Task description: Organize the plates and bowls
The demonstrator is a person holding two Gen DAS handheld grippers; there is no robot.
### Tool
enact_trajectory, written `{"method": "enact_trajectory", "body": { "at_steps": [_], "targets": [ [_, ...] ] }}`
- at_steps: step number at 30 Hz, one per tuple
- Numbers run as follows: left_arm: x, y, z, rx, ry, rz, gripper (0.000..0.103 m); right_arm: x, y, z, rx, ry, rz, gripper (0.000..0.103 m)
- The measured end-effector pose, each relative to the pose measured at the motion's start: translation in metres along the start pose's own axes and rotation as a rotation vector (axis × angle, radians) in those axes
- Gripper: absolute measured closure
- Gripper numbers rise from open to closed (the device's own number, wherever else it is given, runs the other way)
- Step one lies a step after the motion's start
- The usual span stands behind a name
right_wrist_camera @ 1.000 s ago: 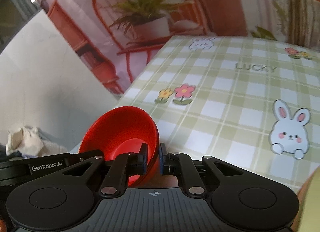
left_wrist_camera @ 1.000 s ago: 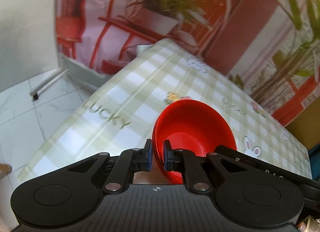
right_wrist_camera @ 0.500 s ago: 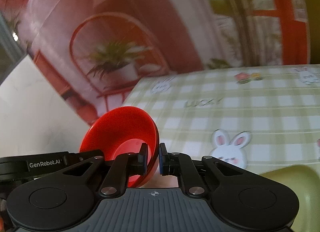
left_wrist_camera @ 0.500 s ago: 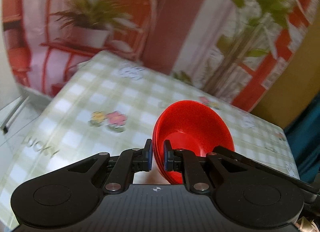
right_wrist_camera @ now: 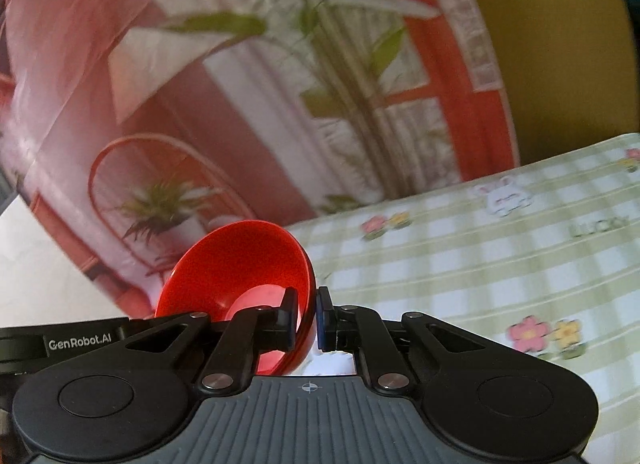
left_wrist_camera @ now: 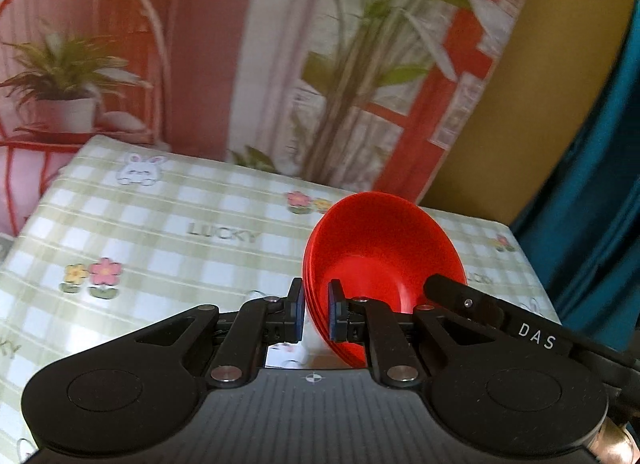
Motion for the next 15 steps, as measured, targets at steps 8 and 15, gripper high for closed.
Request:
{"method": "enact_trajectory", "body": {
  "at_steps": [8, 15],
  "targets": [
    [-0.015, 0.014, -0.029, -0.047, 0.023, 0.040, 0.090, 0.009, -0.023, -0.036, -0.055, 0.000, -0.027, 0.095],
    [-0.033, 0.014, -0.034, -0.054, 0.023, 0.078, 0.090, -0.003, -0.032, -0.052, -0.075, 0.012, 0.001, 0.095]
  ]
}}
Point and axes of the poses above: each gripper's, at about its wrist camera, not at the fingertips, and y roughly the way its jaws point, z to its left, x to its top, the point moved 5 cm from there along y, roughly the way its jaws point, and after that the axes turned 12 degrees about y, right-handed, at the moved point
